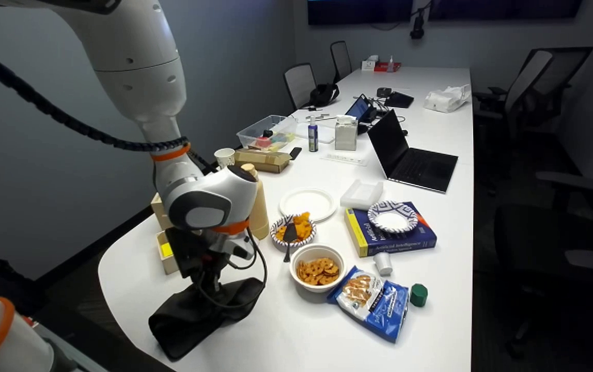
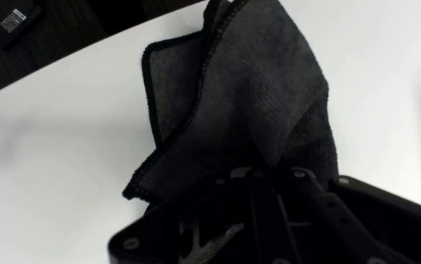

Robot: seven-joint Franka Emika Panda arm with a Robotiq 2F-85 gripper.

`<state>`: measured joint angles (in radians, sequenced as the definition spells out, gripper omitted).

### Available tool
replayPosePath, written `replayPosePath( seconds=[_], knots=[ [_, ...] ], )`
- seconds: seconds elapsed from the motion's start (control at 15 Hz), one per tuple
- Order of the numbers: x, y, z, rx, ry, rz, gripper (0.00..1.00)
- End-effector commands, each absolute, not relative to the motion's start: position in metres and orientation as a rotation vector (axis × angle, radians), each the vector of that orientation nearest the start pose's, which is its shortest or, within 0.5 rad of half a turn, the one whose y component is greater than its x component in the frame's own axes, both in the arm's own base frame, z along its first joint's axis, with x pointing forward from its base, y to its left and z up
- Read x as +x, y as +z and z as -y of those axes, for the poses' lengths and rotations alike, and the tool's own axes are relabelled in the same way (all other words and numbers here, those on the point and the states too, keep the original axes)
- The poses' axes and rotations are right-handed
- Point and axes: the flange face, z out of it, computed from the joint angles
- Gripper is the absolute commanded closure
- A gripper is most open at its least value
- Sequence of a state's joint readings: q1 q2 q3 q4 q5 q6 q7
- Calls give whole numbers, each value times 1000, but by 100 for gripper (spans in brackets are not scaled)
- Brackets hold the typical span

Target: Use the black cloth to wipe the table

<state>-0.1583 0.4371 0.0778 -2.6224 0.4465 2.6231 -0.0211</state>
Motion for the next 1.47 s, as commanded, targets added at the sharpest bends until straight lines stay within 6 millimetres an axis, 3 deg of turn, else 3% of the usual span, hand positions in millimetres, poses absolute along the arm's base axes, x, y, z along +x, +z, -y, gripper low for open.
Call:
replayPosePath(
  seconds=[0.0,0.27,0.53,0.73,0.93,1.2,1.4],
  knots=[
    [341,87,76,-2779,496,-920,98],
    [359,92,116,-2699,353,-1149,98],
    [390,90,115,-2697,330,-1157,98],
    [414,94,88,-2731,324,-1065,98],
    [425,104,46,-2763,312,-916,98],
    [422,118,-9,-2782,268,-756,98],
    [409,119,-35,-2748,276,-723,98]
  ],
)
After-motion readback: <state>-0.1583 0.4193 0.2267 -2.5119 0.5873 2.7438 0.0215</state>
